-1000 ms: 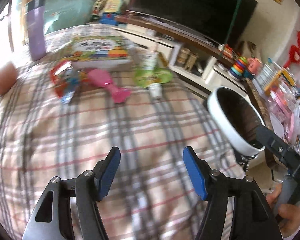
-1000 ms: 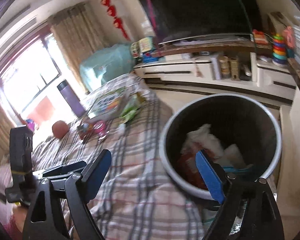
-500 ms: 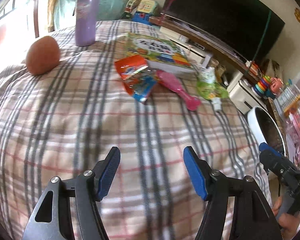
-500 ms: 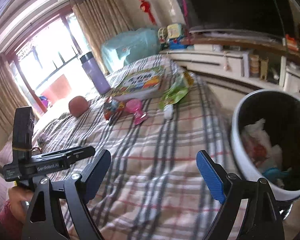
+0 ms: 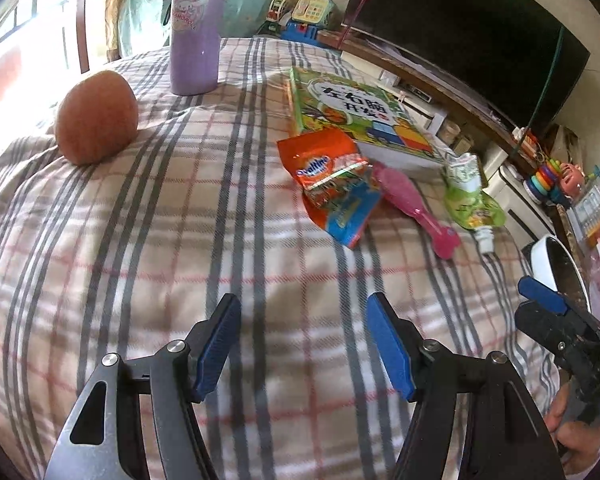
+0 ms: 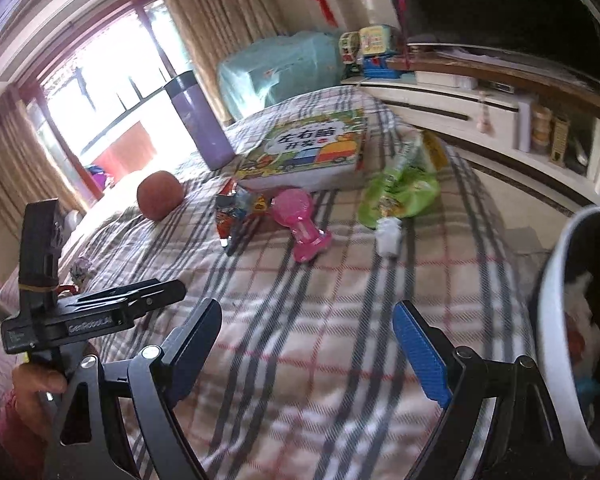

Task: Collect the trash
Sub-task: 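Move the left gripper toward the orange Ovaltine packet while the right approaches the pink brush candy, then grasp the orange Ovaltine packet with the left gripper while the right grasps the pink brush candy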

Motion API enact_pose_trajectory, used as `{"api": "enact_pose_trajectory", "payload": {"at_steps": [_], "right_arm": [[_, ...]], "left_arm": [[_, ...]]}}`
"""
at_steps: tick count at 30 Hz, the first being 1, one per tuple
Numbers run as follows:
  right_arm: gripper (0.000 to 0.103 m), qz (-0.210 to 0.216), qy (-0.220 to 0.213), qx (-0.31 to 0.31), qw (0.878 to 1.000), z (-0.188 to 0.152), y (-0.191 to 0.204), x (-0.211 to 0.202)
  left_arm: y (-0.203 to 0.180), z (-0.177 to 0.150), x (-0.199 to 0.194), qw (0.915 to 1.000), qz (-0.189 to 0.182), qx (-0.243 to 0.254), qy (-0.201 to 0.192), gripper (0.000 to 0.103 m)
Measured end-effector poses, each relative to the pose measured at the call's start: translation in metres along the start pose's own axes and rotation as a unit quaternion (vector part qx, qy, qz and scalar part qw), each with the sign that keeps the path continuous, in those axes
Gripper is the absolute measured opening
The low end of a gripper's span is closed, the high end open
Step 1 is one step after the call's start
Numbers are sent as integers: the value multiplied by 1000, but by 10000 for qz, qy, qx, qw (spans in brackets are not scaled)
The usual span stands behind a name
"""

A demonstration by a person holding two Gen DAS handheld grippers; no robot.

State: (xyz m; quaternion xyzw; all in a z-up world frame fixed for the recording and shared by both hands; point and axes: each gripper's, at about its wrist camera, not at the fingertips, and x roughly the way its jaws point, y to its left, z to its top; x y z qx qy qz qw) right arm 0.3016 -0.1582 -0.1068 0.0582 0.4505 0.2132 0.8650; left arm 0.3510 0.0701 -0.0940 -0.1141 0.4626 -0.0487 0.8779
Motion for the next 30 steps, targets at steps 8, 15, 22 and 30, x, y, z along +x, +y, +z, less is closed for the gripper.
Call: {"api": "enact_pose_trajectory", "payload": {"at_steps": [8,15,22,30], "right_arm": [[66,98,256,-360,9990,20,10,34],[55,-196,479,-628,9967,39,13,76],[29,-426,674,-741,9941,45,13,95],[21,-253,467,-275,9982,30,2,66]], "left_arm": [[12,15,13,10000,83,-13,24,65],[14,27,25,10000,65,-7,39,65],[8,42,42,10000,58,24,-11,65],[-2,53,62,9997,-129,-164,-113,74]]}}
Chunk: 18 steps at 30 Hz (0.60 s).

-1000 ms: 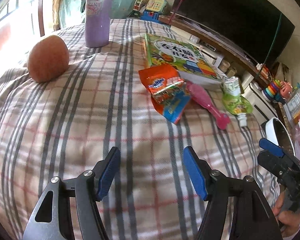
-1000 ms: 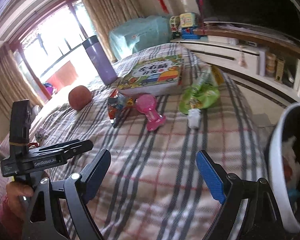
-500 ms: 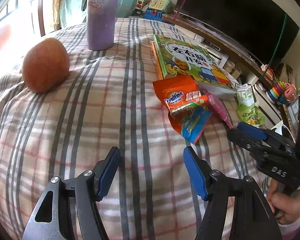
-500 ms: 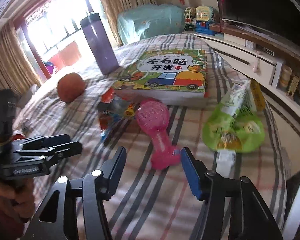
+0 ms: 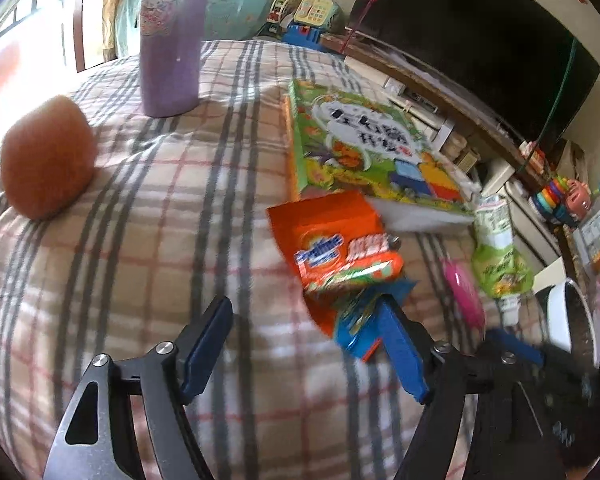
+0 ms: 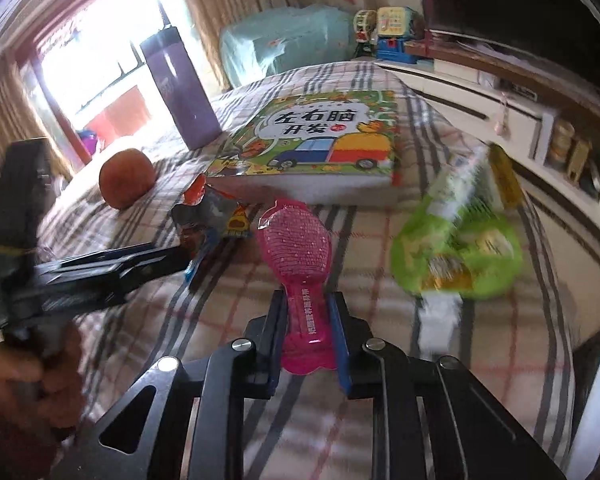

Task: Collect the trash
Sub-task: 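Grasp the orange Ovaltine packet with the left gripper while the right grasps the pink brush candy, then carry the Ovaltine packet and pink brush candy over the bin with both grippers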

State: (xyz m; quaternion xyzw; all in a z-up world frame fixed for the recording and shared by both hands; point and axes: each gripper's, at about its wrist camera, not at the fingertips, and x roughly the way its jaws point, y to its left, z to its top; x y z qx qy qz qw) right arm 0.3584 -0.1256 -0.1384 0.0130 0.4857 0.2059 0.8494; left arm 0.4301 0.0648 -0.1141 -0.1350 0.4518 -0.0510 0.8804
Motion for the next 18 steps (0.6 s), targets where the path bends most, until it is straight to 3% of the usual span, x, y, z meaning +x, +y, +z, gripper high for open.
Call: {"api": "enact_pose_trajectory", "payload": {"at_steps": [4,6,7,8,9,13,18], "right_arm": [[20,124,-50,327,9994,-16,-6,-17],[14,212,-99,483,9986,-24,-8,-25],[14,242,-155,559,9980,-29,-10,-30],[14,243,-190,603,9977,-32,-10,-34],[14,238,-216,648,9974,-36,-11,-38],[14,179,-212,610,9978,-45,-10,-45],[22,98,-95,325,9994,-43,1,-42]], "left_arm": [[-6,5,12,9999,-65,-68,-106,74],[-10,6,18,9999,36,31,-135,69],[-14,5,20,9997,102,137,-166,61],[-16,5,21,9996,84,201,-153,39],[-19,4,21,9996,21,258,-99,27],[-22,-3,13,9995,-77,318,-43,14],[-18,-24,-12,9991,-314,266,48,13]]}}
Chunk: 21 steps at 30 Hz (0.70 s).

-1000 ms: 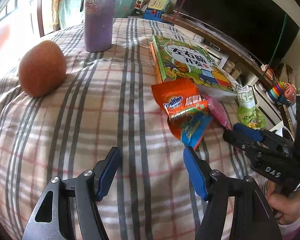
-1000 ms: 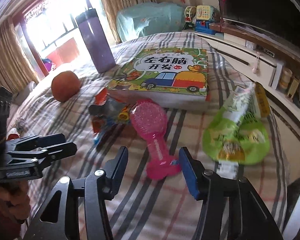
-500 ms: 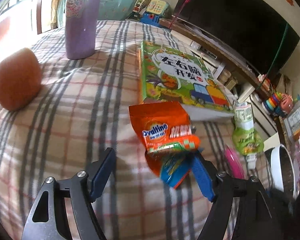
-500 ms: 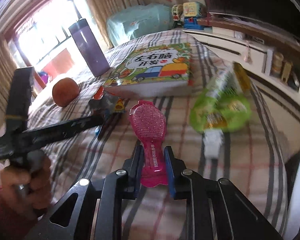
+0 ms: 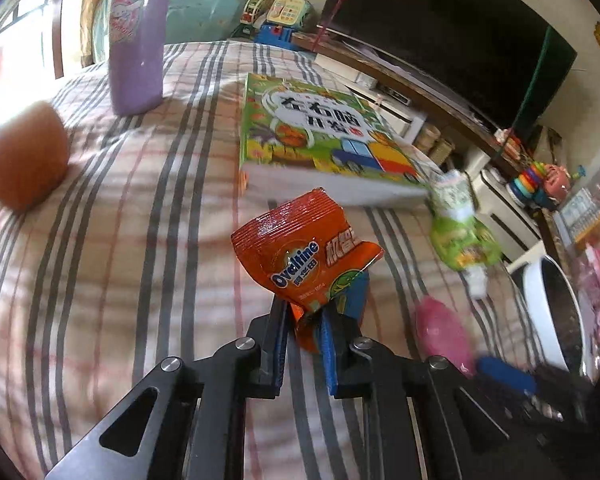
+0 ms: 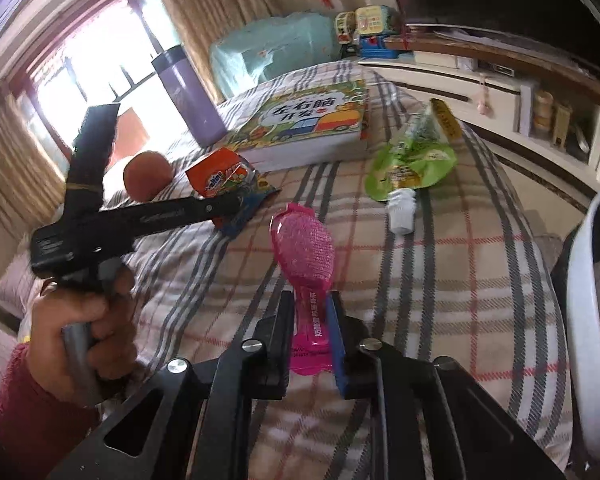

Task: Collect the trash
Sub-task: 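Carry the Ovaltine packet and pink brush candy over the bin with both grippers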

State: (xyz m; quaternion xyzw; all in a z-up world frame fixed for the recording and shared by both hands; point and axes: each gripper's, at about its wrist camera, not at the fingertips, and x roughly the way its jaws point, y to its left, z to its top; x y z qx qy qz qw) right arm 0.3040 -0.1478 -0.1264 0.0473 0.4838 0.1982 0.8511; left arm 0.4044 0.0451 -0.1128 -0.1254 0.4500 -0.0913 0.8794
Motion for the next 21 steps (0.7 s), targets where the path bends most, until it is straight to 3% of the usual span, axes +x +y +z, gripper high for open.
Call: {"api": "enact_pose_trajectory", "payload": {"at_steps": [3,8,10,11,13,21], "right_arm": [[36,-65,114,-124,9998,2,2,8],[36,-76,247,-217,9994,5,-1,18],[33,-127,298,-292,9990,5,3,18],[20,-146,314,-331,9989,4,5,18],[20,-262,317,-419,9983,1,9,16],[20,-79,-37,68,9999,-20,-1,-27]], "left_arm": [[1,-19,-19,9999,-115,-27,27,13],[10,-42,-49,9993,-321,-146,99,13],[9,-47,-54,9990,-404,-155,134,13],[7,-50,-57,9988,-442,-137,159,13],[1,-56,-61,9986,-489,-78,183,13],[-28,-69,-68,9965,-778,101,276,13]]}}
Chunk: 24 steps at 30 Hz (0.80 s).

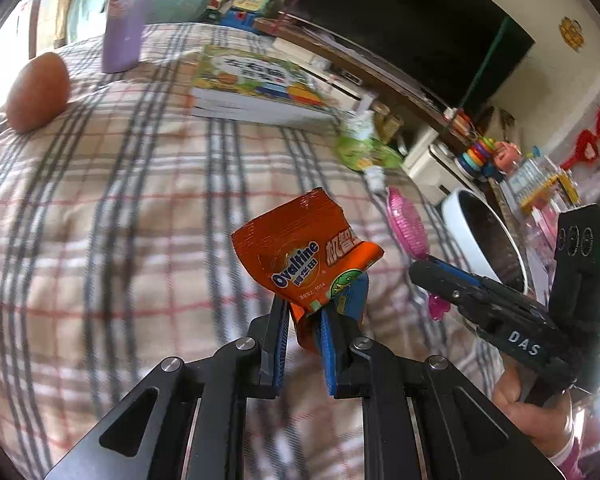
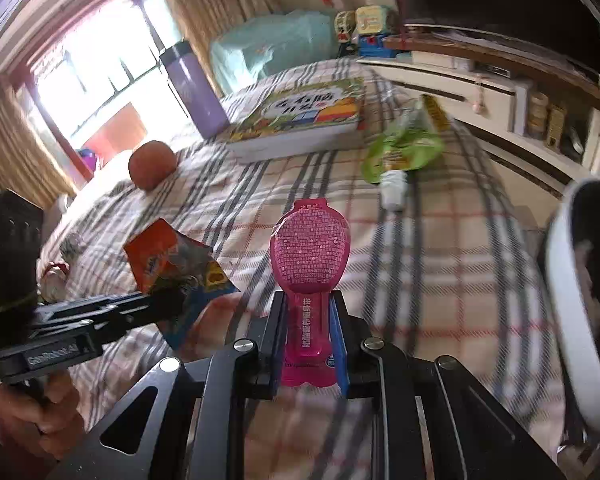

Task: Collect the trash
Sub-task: 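Carry the Ovaltine packet and pink brush candy over the bin with both grippers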

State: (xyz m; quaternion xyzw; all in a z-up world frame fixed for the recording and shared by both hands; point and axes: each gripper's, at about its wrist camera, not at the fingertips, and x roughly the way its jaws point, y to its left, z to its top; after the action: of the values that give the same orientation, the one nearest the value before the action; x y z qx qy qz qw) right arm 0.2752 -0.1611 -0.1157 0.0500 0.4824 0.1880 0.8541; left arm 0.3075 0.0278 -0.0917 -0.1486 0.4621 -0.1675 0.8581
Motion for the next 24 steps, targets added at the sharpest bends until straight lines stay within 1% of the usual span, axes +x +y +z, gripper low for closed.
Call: {"api": "enact_pose_trajectory", "payload": {"at_steps": [4,11,17,24], "right_arm": [[20,26,-166,284,9995,-11,-11,-24],[20,-61,-473,645,9968,-33,-31,-66],[20,-138,-651,806,9945,-45,-46,-91],[20,-247,-849,985,9912,-54,-67,-115]], "left_arm": [[-21,-6,1,9997,-140,178,57,13],[-56,-14,8,9980,-303,525,150,13],[-85,-16,16,9958,-389,800,236,13],[-115,-14,23,9928,-413,1100,235,13]]}}
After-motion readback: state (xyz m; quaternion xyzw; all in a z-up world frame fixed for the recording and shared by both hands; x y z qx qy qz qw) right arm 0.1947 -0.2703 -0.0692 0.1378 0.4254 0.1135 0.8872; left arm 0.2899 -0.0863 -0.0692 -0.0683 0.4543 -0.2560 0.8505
